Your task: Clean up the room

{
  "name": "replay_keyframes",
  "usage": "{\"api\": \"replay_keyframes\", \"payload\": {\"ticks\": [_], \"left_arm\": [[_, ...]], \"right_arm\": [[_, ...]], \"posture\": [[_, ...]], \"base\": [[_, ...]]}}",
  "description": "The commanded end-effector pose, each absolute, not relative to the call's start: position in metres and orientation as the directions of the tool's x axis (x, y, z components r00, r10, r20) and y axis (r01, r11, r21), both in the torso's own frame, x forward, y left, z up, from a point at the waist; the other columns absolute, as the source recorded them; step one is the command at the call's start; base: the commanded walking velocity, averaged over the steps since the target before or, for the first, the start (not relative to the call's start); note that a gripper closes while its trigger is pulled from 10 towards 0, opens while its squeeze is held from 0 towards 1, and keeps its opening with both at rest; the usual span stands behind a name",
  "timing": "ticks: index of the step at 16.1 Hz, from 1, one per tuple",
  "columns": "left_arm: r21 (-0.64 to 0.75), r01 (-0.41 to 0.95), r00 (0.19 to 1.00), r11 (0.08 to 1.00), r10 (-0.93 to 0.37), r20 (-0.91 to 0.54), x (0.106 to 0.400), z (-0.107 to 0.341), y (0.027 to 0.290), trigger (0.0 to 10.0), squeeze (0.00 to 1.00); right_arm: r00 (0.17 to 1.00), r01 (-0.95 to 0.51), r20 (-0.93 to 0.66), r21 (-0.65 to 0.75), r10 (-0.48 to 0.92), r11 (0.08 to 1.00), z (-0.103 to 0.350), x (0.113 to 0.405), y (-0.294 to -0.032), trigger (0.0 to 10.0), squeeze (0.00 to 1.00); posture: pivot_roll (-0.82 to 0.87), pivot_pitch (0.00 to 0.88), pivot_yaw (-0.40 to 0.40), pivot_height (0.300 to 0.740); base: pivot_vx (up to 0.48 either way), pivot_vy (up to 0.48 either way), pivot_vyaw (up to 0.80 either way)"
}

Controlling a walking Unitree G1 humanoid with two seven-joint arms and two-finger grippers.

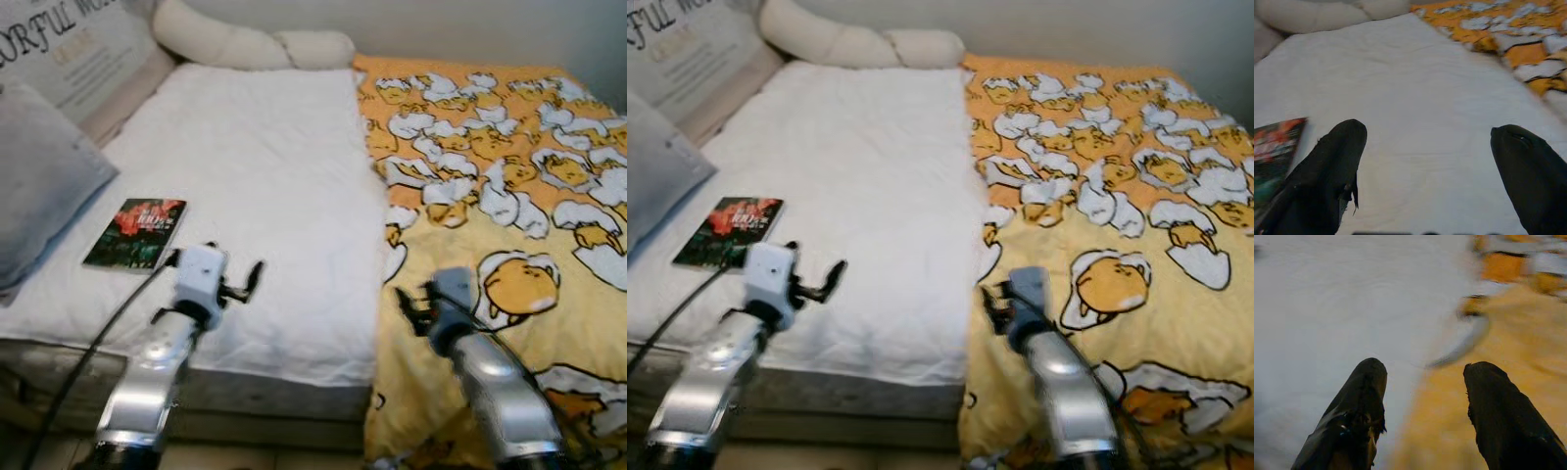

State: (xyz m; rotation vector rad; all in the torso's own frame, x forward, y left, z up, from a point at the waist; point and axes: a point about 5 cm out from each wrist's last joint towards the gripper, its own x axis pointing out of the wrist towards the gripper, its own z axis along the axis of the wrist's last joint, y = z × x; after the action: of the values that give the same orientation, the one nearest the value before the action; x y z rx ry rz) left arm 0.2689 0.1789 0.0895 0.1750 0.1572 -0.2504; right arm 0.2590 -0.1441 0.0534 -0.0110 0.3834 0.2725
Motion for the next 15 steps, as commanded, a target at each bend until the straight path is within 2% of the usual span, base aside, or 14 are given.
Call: {"api": "replay_keyframes", "payload": {"ticks": [1, 2, 3, 4, 8, 11, 14, 15], "left_arm": [[0.146, 0.282, 0.952, 0.948, -0.258, -0.164, 0.271, 0.092, 0.173, 10.0, 0.34], [0.146, 0.285, 0.951, 0.947, -0.261, -0.166, 0.271, 0.092, 0.173, 10.0, 0.34], [0.153, 0.301, 0.946, 0.941, -0.274, -0.175, 0.27, 0.091, 0.172, 10.0, 0.33], [0.164, 0.32, 0.939, 0.933, -0.289, -0.186, 0.27, 0.09, 0.171, 10.0, 0.33], [0.168, 0.399, 0.907, 0.901, -0.361, -0.216, 0.267, 0.089, 0.166, 10.0, 0.33], [0.172, 0.573, 0.812, 0.801, -0.525, -0.256, 0.262, 0.09, 0.153, 10.0, 0.33], [0.18, 0.661, 0.741, 0.729, -0.596, -0.309, 0.246, 0.093, 0.155, 10.0, 0.33], [0.211, 0.702, 0.704, 0.68, -0.619, -0.347, 0.233, 0.099, 0.157, 10.0, 0.33]], "right_arm": [[0.9, -0.255, -0.359, 0.026, 0.247, 0.967, 0.058, 0.261, -0.152, 10.0, 0.0], [0.899, -0.255, -0.362, 0.026, 0.247, 0.967, 0.057, 0.261, -0.152, 10.0, 0.0], [0.894, -0.258, -0.364, 0.059, 0.261, 0.964, 0.057, 0.26, -0.152, 10.0, 0.9], [0.891, -0.259, -0.37, 0.065, 0.264, 0.964, 0.057, 0.261, -0.152, 10.0, 1.0], [0.875, -0.248, -0.429, -0.003, 0.223, 0.969, 0.053, 0.279, -0.153, 10.0, 1.0], [0.84, -0.238, -0.512, -0.052, 0.178, 0.97, 0.044, 0.311, -0.155, 10.0, 1.0], [0.815, -0.269, -0.554, -0.099, 0.172, 0.958, 0.041, 0.329, -0.149, 10.0, 1.0], [0.807, -0.282, -0.562, -0.102, 0.178, 0.954, 0.041, 0.334, -0.144, 10.0, 1.0]], "posture": [[-0.08, 0.0, -0.01, 0.74], [-0.08, 0.0, -0.01, 0.74], [-0.09, 0.0, -0.006, 0.74], [-0.09, 0.0, -0.005, 0.74], [-0.08, 0.0, -0.008, 0.74], [-0.06, 0.0, -0.033, 0.74], [-0.03, 0.0, -0.045, 0.74], [0.0, 0.0, -0.053, 0.74]], "base": [[0.0, 0.0, 0.0], [0.0, 0.0, 0.0], [0.0, 0.0, 0.0], [0.0, 0.0, 0.0], [0.0, 0.0, 0.0], [0.0, 0.0, 0.0], [0.0, 0.0, 0.0], [0.0, 0.0, 0.0]]}}
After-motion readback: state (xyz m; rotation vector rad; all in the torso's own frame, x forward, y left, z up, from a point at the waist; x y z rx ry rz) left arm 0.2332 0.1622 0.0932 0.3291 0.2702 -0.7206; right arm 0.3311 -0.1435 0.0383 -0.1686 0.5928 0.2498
